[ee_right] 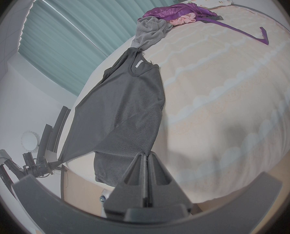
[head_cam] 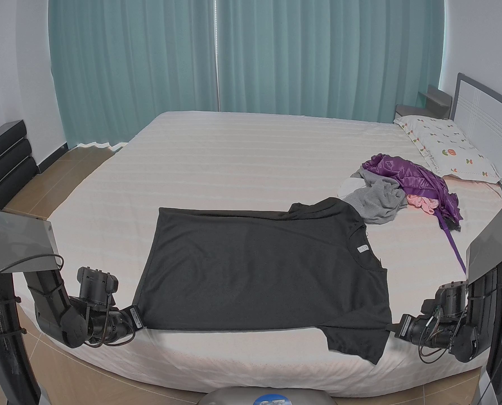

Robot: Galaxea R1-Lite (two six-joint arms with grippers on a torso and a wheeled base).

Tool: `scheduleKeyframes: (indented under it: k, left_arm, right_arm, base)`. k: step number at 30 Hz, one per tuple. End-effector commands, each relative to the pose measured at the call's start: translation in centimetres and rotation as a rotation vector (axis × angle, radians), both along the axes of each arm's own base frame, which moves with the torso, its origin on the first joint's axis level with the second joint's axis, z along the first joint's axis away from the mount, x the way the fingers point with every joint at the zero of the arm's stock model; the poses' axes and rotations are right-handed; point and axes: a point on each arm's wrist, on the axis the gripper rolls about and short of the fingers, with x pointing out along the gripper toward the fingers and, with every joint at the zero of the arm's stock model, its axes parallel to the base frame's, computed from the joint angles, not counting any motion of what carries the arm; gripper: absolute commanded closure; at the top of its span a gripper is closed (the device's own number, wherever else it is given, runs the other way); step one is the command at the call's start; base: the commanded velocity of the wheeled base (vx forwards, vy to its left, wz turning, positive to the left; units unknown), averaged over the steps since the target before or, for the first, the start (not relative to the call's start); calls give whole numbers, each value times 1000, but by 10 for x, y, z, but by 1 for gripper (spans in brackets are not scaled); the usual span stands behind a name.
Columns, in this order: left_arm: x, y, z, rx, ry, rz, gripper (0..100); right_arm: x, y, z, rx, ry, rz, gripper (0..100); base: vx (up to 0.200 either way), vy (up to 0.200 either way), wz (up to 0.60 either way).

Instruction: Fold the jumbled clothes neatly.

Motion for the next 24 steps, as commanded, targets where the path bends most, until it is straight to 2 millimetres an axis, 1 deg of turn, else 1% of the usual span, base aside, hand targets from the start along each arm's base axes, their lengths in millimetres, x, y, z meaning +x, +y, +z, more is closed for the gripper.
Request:
scheduleKeyframes:
  k: [1, 3, 6, 12, 13, 15, 20, 22, 24]
  left_arm:
    - [-4, 3, 6, -2, -9, 12, 100]
    - [-5, 4, 7, -2, -9, 13, 100]
    - [-9, 6, 6, 2, 4, 12, 100]
    - [-14, 9, 13, -8, -11, 15, 100]
    - [-16, 10, 16, -7, -18, 18, 100]
    - [-18, 10, 18, -7, -20, 19, 100]
    - [-27, 11, 20, 9, -11, -2, 100]
    - [-29, 11, 20, 17, -6, -12, 100]
    - [-37, 12, 20, 40, 5, -40, 100]
  right_arm:
    - [-6, -5, 7, 9, -4, -6, 100]
    - [-11, -5, 8, 16, 8, 4, 100]
    - [-11, -5, 9, 14, 11, 3, 100]
    - [-14, -7, 12, 14, 28, 0, 100]
    - [-17, -7, 19, 10, 40, 1, 100]
    - [-20, -7, 25, 10, 50, 1, 100]
    - [-33, -7, 31, -24, 126, 35, 100]
    - [-35, -8, 33, -30, 132, 43, 100]
    - [-38, -8, 39, -39, 127, 45, 100]
  base:
    - [0, 0, 0]
    - [0, 0, 0]
    - [0, 0, 0]
    - [0, 0, 0]
    - [0, 0, 0]
    - [0, 0, 0]
    - [0, 0, 0]
    - [0, 0, 0]
    - [0, 0, 0]
